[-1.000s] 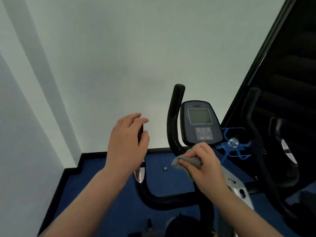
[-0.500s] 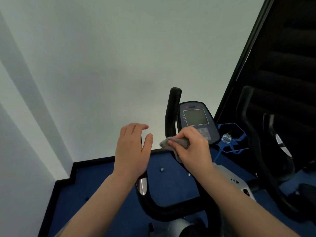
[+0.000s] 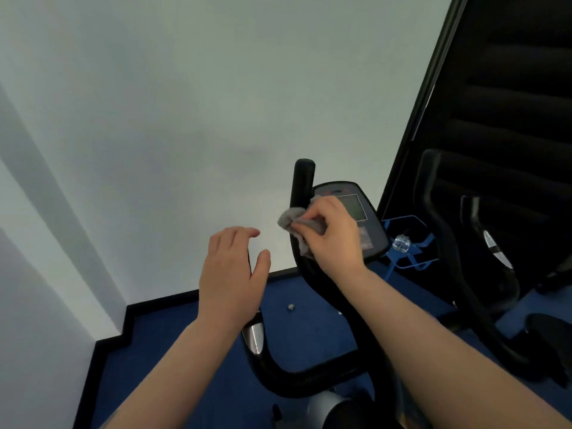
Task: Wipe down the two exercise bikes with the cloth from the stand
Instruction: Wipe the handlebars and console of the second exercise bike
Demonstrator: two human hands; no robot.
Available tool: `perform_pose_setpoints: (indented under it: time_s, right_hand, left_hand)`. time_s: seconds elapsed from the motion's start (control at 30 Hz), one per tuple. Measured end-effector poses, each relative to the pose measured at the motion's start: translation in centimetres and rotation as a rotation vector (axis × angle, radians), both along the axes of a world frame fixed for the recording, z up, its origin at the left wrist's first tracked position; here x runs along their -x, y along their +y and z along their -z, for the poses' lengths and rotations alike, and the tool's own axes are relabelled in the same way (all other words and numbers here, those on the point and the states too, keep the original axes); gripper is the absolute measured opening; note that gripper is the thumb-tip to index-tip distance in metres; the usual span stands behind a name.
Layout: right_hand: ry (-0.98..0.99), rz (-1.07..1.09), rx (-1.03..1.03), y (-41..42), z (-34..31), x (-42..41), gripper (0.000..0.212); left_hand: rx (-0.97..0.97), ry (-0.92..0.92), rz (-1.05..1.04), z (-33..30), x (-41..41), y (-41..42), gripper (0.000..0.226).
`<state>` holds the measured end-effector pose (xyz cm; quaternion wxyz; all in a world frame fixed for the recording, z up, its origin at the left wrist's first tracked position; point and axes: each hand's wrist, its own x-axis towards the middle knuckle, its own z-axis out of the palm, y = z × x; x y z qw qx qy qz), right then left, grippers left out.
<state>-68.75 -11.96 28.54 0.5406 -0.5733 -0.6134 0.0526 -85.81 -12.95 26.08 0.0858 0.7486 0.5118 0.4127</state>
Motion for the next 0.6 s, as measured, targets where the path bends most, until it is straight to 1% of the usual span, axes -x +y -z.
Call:
perform_pose_setpoints:
  time_s: [0.07,0.1,0.13,0.17,0.2,0.27,0.3,0.33,0.4,0.43,0.53,0.6]
  right_hand:
    - [-0.042,-0.058,0.164,-0.8,-0.2,-1.4,0.018]
    - [-0.122,-0.093,0.277,-1.1,-1.0,-2.2,0.019]
    - [-0.237,-0.114,0.341,-1.3,-2.0,-2.9,0.018]
    - [-0.299,-0.116,0.337,-1.3,-3.5,-3.4,0.017]
    - [-0.285,-0.087,0.245,-1.1,-5.2,-3.5,0.015]
    - [-0.121,-0.016,-0.007,-0.1,-8.7,-3.0,0.011]
    - [-0.099,-0.012,-0.064,0.7,-10.1,-2.5,0.009]
    - [-0.135,-0.014,-0.051,1.6,-11.1,-1.8,0.007]
    - [-0.206,-0.022,0.057,3.2,-11.2,-1.2,0.006]
    - [-0.177,-0.011,0.080,3.6,-10.8,-1.2,0.005]
    - [-0.011,0.010,0.026,3.2,-8.8,-1.9,0.006]
    - [0.125,-0.014,0.011,2.7,-7.8,-2.6,0.009]
  left_hand:
    - [0.003,0.011,0.004,0.0,0.1,0.0,0.030]
    - [0.003,0.017,0.006,0.0,0.1,0.0,0.030]
    - [0.005,0.022,0.006,0.0,0.1,-0.1,0.030]
    - [0.005,0.025,0.005,0.0,0.2,-0.1,0.030]
    - [0.001,0.029,0.007,0.0,0.2,-0.1,0.030]
    - [-0.006,0.038,0.009,0.0,0.3,-0.1,0.030]
    - [-0.009,0.041,0.011,0.0,0.4,-0.1,0.030]
    - [-0.010,0.048,0.016,0.0,0.4,-0.2,0.030]
    - [-0.013,0.055,0.017,-0.1,0.4,-0.2,0.030]
    - [-0.015,0.053,0.013,-0.2,0.4,-0.2,0.030]
    - [-0.011,0.042,0.009,-0.1,0.3,-0.2,0.029]
    - [-0.016,0.042,0.011,-0.1,0.3,-0.2,0.029]
